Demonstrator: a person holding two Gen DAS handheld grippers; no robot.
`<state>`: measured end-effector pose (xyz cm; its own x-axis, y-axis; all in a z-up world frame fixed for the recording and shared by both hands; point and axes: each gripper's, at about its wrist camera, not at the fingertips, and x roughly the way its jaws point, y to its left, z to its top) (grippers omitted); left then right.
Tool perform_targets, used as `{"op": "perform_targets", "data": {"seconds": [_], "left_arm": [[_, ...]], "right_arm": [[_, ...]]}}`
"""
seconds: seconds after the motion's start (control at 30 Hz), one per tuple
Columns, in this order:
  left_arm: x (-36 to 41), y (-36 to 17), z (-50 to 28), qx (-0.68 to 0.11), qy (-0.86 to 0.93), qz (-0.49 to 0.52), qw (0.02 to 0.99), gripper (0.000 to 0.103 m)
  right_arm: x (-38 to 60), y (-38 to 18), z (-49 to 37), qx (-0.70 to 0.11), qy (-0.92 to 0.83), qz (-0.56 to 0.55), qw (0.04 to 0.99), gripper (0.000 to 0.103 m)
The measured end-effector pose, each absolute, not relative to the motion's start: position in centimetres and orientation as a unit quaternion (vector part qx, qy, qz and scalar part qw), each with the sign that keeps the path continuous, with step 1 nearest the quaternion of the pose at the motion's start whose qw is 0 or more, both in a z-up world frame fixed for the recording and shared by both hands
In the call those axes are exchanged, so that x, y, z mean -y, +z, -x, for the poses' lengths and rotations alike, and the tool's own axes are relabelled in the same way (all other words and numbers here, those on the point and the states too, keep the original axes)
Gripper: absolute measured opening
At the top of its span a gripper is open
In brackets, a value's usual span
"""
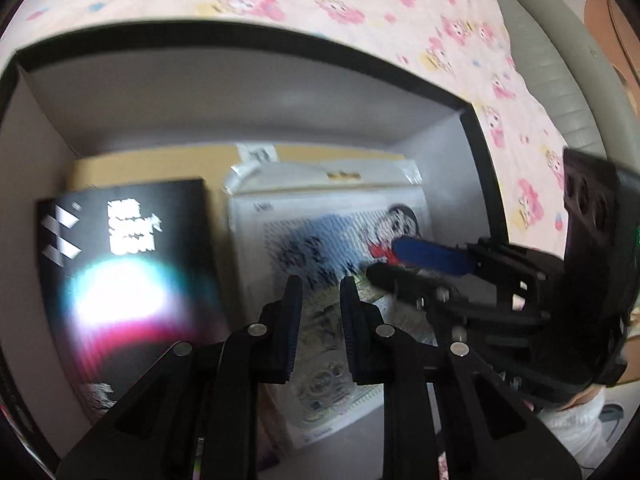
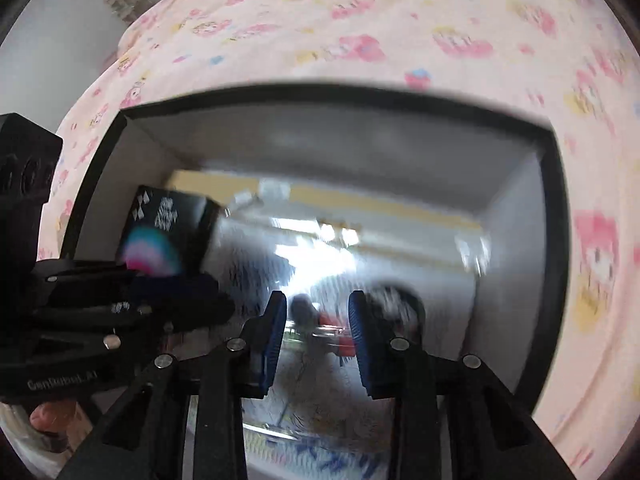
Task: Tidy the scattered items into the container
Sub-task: 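Open the left gripper and press the phone case flat against the packet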
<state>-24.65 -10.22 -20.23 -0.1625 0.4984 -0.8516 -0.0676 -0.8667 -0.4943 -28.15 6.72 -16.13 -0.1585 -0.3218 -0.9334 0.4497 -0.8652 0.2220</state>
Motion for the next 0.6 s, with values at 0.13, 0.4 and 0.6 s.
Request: {"op": "perform_targets", "data": {"seconds": [0.13, 0.4, 0.6], "left_arm": [[11.1, -19.3, 22.9, 0.177, 0.756, 0.608, 0.166, 0.018], [11.4, -18.5, 21.3, 0.18, 0.766, 0.596, 0.158, 0.018], [9.1, -19.4, 21.4, 0.201, 0.729, 0.621, 0.205, 0.019]], "right_arm": [[-7.6, -15.4, 25.1, -0.036, -0.761, -0.596, 0.256, 0.027], [-9.0, -14.2, 22.8, -0.004, -0.785, -0.562, 0.261, 0.027], [-9.3, -14.6, 22.2, 0.011, -0.774, -0.577, 0.262, 0.027]]}}
